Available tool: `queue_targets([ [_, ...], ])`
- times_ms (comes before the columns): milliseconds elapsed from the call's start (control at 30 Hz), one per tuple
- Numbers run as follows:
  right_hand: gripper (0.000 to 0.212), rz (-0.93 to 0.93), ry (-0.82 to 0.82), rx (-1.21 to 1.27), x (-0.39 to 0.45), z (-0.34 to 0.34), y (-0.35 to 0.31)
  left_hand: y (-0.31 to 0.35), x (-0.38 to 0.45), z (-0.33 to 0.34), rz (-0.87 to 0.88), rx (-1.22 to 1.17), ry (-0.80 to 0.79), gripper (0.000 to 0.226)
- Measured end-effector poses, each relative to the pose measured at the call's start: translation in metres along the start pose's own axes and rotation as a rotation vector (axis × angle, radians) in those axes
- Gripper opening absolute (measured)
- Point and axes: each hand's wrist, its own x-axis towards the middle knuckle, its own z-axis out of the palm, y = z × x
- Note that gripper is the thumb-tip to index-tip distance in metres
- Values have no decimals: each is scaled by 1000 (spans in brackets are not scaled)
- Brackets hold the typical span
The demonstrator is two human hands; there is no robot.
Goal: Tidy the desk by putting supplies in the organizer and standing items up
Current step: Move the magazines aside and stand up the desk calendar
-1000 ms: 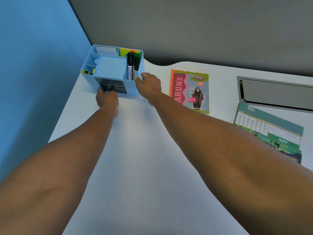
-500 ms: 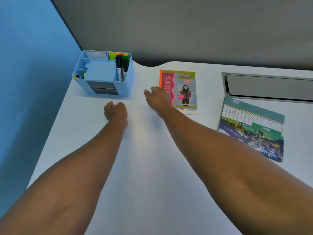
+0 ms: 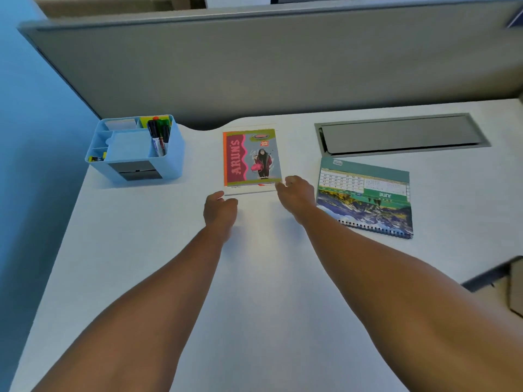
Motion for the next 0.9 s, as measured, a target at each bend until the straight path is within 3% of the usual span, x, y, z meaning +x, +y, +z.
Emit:
queue_targets([
  [267, 39, 76, 139, 69, 1, -64, 51, -14, -46, 63, 0, 130, -161, 47],
  [367, 27, 103, 204, 115, 1, -86, 71, -11, -58, 86, 15, 206, -240, 49],
  [433, 38, 135, 263, 116, 0, -102, 85, -10, -67, 100, 31, 263, -283, 51],
  [567, 43, 240, 401, -13, -2, -130, 109, -11, -82, 126, 52, 349, -335, 56],
  [700, 42, 443, 418, -126, -2, -149, 125, -14, -91, 144, 85, 390, -337, 58],
  [767, 45, 495, 371, -114, -2, -155, 133, -15, -93, 151, 92, 414, -341, 51],
  [867, 49, 493, 315, -71, -2, -159, 144, -16, -98, 160, 105, 460, -326, 10],
  [900, 50, 495, 309, -57, -2, -161, 147, -16, -99, 161, 103, 458, -322, 11],
])
